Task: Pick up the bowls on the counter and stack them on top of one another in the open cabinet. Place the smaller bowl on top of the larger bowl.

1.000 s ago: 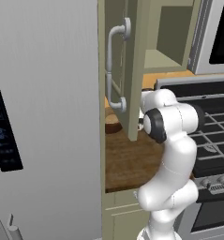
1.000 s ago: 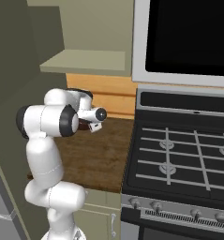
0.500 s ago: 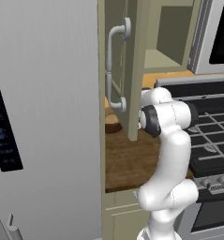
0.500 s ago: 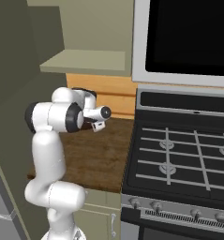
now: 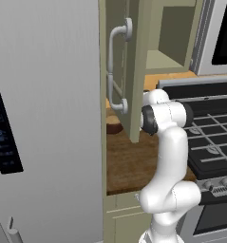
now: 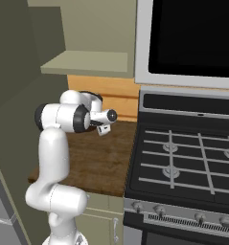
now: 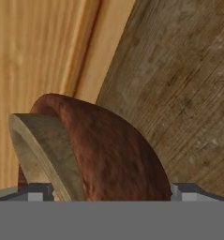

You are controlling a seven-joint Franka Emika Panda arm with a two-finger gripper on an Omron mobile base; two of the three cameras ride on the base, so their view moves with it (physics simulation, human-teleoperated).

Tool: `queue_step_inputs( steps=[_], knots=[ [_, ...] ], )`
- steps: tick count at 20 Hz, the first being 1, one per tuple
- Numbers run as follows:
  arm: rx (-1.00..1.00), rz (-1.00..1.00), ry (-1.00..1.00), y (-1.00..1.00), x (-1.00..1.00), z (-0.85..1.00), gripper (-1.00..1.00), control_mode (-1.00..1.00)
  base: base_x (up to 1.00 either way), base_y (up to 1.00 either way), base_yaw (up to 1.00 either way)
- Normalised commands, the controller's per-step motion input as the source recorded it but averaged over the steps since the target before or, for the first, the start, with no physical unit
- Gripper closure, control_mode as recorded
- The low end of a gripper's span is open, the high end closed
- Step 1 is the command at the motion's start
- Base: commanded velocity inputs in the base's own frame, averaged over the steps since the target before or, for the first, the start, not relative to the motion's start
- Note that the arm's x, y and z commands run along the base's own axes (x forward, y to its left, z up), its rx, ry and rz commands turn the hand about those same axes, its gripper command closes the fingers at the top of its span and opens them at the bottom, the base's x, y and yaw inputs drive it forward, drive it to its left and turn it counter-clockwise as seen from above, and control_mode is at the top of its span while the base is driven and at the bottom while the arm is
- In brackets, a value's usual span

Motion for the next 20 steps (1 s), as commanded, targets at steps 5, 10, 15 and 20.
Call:
queue_step_inputs(
  steps=[5, 10, 15, 20],
  knots=[
    [0.00, 0.00, 0.07, 0.36, 0.02, -0.36, 1.00, -1.00, 0.00, 0.00, 0.00],
    [0.00, 0.00, 0.10, 0.44, 0.00, -0.48, 1.00, -1.00, 0.00, 0.00, 0.00],
    [0.00, 0.01, -0.01, 0.27, -0.34, -0.26, 1.00, -1.00, 0.00, 0.00, 0.00],
    [0.00, 0.00, -0.13, 0.09, -0.75, -0.01, 1.00, -1.00, 0.00, 0.00, 0.00]
  ],
)
